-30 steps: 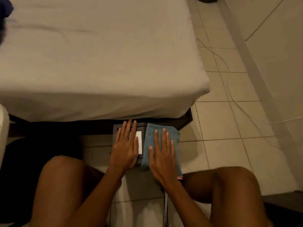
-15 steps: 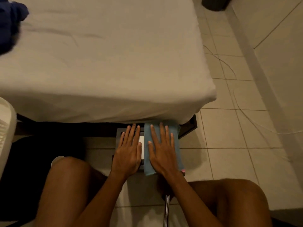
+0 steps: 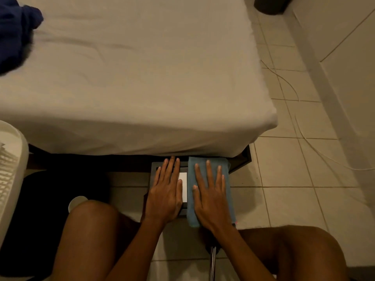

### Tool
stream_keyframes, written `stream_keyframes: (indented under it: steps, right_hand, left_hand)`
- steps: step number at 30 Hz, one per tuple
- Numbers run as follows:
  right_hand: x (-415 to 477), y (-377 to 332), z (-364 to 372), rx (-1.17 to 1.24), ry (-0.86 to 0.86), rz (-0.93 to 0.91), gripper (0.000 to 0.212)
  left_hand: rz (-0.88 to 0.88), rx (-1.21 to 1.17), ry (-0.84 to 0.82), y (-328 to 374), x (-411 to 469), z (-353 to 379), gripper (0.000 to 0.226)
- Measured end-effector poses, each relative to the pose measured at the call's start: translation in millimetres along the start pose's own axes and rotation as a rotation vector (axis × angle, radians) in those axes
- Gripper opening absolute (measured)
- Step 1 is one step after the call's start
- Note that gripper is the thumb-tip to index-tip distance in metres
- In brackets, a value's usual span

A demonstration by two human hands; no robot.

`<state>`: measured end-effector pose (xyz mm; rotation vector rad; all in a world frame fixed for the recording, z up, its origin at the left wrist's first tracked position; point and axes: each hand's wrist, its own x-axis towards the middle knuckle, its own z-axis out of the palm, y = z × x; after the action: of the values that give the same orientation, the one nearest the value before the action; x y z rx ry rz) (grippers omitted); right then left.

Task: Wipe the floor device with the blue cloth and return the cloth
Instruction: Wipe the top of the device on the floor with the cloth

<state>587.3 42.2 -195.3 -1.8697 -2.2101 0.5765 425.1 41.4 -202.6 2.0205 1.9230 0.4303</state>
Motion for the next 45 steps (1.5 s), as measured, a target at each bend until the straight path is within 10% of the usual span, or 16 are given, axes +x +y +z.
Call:
stream_keyframes:
  steps: [45]
  right_hand:
    - [-3.6, -5.6, 7.4, -0.022, 0.071, 0.041, 0.060]
  left_hand:
    - [-0.028, -0.004, -0.003, 0.5, 1.2, 3.4, 0.059]
